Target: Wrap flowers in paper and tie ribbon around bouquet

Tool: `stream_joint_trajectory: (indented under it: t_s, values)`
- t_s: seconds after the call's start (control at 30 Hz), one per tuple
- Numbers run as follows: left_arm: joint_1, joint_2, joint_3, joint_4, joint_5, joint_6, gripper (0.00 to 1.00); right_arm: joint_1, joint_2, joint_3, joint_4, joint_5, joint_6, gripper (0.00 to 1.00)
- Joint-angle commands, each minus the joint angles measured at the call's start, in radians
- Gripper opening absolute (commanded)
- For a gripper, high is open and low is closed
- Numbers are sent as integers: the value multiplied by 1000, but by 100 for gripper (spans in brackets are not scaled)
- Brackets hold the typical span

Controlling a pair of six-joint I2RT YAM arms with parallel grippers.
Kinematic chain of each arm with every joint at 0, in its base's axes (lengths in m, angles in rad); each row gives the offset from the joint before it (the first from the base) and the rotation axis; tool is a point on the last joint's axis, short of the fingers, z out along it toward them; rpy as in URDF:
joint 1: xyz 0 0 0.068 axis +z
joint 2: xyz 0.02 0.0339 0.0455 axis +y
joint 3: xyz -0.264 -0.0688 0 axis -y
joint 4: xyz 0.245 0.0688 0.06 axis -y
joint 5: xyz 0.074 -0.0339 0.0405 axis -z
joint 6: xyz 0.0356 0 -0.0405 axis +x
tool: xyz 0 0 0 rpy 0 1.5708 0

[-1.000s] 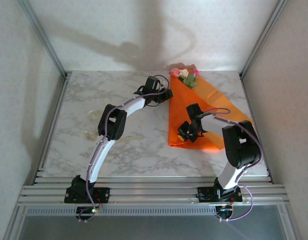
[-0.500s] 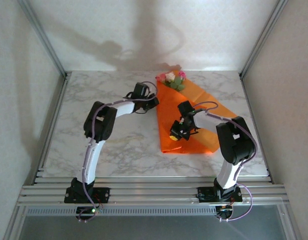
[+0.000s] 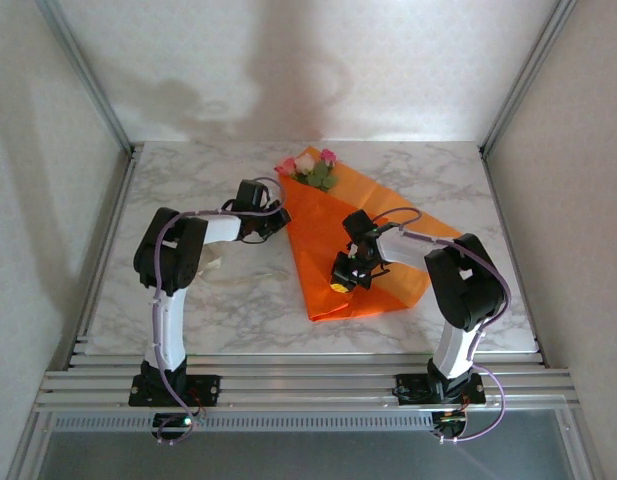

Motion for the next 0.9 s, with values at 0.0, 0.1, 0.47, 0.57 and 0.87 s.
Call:
stream_joint_trajectory:
  t_s: [0.0, 0.1, 0.47, 0.57, 0.87]
  values:
    - [27, 13, 57, 22, 23, -35, 39, 38, 79, -1, -41, 46, -18, 0]
    - [27, 78, 130, -24, 20, -7, 41, 37, 81, -6, -38, 56, -20, 0]
    - [43, 165, 254, -30, -47, 17, 0, 38, 85, -7, -44, 70, -25, 0]
    - [52, 175, 278, -17, -53, 6, 15, 38, 86, -7, -47, 70, -30, 0]
    - [82, 279, 410, -16, -22, -40, 3, 38, 84, -20, -44, 71, -31, 0]
